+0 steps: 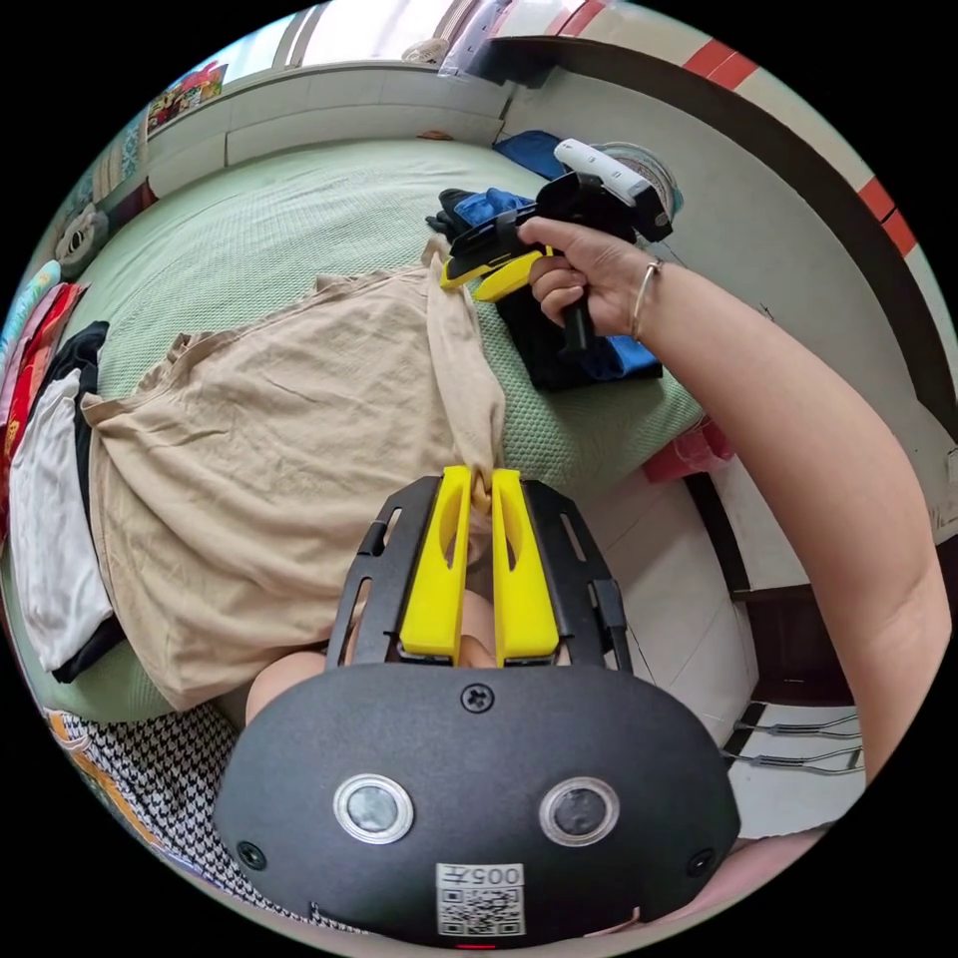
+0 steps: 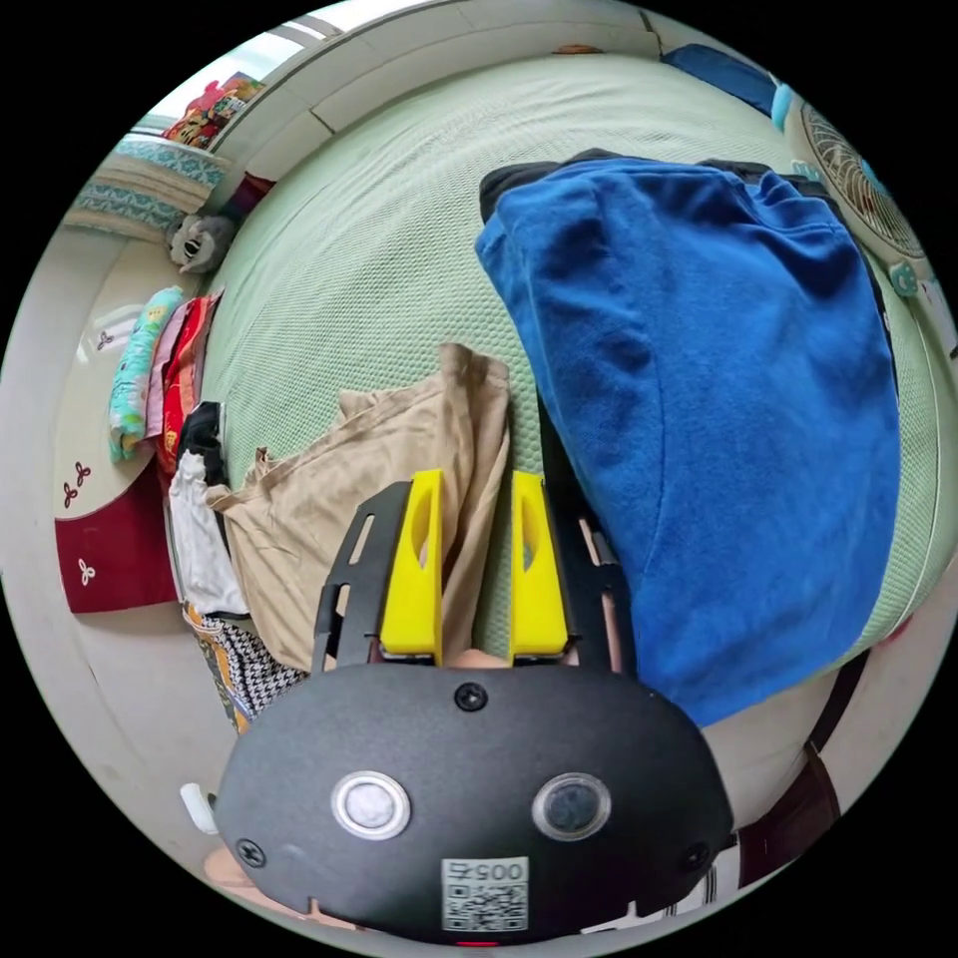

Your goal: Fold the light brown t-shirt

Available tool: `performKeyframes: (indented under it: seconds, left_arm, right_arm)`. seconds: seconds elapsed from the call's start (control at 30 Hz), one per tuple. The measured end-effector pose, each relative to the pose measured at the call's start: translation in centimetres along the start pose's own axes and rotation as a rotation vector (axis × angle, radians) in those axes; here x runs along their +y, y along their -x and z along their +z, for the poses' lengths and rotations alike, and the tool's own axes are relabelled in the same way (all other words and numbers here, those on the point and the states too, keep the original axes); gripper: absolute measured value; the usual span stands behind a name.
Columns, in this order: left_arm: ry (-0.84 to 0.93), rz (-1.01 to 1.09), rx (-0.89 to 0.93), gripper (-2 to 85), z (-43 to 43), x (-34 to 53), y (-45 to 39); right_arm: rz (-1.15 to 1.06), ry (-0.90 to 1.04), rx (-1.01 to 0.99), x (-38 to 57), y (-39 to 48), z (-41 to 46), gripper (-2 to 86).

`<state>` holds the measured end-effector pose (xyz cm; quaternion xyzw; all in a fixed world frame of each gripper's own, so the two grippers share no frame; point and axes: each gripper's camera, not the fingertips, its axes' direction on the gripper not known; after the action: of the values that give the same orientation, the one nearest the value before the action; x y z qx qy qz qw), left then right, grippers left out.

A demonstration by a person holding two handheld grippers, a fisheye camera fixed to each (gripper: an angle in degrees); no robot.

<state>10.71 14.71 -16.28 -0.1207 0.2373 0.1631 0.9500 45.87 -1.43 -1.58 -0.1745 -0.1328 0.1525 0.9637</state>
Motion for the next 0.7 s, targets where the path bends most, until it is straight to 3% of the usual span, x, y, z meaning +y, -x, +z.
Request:
performKeyframes:
  seconds: [0.27, 0.7]
  left_arm:
    - [-0.054, 0.009, 0.044, 4.8, -2.8, 1.1, 1.9]
    - [-0.173, 0.057, 0.132, 4.7, -8.7, 2.2, 2.5]
  right_arm:
    - [-0.028, -0.099, 0.070, -0.6, 3.7, -2.1, 0.0]
    - [0.009, -0.269, 0.254, 1.5, 8.7, -11.0, -0.7]
